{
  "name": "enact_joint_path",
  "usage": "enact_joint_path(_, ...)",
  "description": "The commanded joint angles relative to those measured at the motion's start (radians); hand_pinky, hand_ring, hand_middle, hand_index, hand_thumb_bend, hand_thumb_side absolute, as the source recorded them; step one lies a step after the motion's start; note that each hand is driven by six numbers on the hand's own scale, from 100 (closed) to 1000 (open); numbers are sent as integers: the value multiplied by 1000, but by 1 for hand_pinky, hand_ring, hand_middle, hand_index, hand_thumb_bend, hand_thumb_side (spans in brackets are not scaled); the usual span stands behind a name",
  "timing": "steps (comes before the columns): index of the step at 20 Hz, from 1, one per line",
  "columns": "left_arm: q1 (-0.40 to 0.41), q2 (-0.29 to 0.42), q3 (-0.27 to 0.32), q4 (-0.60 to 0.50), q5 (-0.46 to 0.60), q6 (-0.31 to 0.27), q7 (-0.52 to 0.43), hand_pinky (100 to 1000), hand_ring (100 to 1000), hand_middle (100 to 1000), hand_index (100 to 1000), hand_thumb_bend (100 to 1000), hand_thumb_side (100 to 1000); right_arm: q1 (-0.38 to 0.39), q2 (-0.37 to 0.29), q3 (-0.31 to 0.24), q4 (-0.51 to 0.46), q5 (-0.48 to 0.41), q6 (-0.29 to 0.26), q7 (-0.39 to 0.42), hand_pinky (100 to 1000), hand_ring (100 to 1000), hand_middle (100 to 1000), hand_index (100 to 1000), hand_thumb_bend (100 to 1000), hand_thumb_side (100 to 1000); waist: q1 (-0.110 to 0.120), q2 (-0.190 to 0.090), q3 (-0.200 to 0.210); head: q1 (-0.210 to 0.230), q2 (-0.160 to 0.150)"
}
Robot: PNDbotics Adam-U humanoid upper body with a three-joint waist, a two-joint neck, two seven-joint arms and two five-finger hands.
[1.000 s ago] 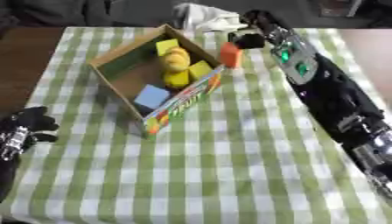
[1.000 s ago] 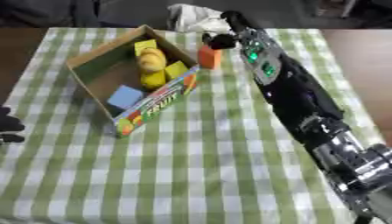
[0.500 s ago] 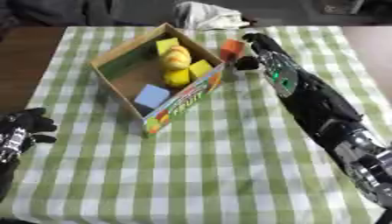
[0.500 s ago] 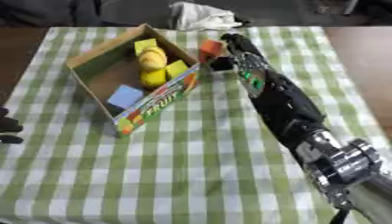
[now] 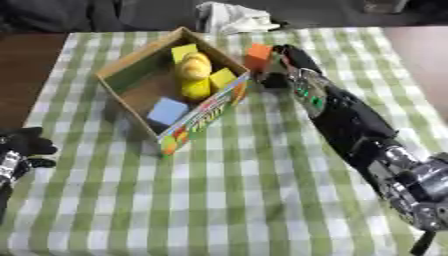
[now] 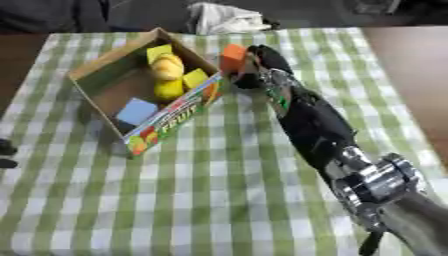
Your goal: Pick up objects on the table and place them in the box.
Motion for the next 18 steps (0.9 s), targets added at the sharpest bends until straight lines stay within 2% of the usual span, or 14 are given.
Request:
enact_joint_path(1,-12,21,2,-14,1,-4,-1,647,691,616,782,139,698,-25,-5,-7,-6,8,3,-18,870,1000,883,940,337,462,1,-10,5,-6,5)
enact_joint_path(5,-13,20,3,-14,1,-4,-1,647,690,615,782,139,699,-26,1,-15,-9,-25,15,-55,854,992,845,919,310,468,1,-5,8,-8,5)
enact_joint_path(7,-14,20,3,-15,1,-3,0,647,690,615,782,140,699,-25,4,-17,-14,-65,13,-78,844,976,805,875,298,456,0,-4,8,-8,5)
enact_joint_path(11,-13,20,3,-14,2,-2,-1,647,690,615,782,139,700,-24,8,-10,-35,-151,-7,-135,821,923,610,689,255,383,-1,-1,7,-10,5)
enact_joint_path(12,-13,20,3,-14,2,-2,-1,647,690,615,782,139,700,-23,9,-6,-39,-168,-12,-150,821,923,610,689,255,383,-1,-1,7,-10,5)
enact_joint_path(13,-14,20,3,-14,2,-2,-1,647,690,615,782,139,700,-24,9,-3,-47,-182,-17,-165,808,896,528,597,232,334,-1,-1,6,-11,5)
enact_joint_path(14,-14,20,3,-14,2,-2,-1,647,690,615,782,139,700,-24,9,1,-56,-194,-22,-182,804,889,512,572,224,321,-1,-1,6,-11,5)
enact_joint_path(18,-14,20,3,-14,2,-2,-2,647,690,615,782,139,700,-22,9,14,-71,-222,-31,-213,804,889,512,572,224,321,-2,-1,6,-12,5)
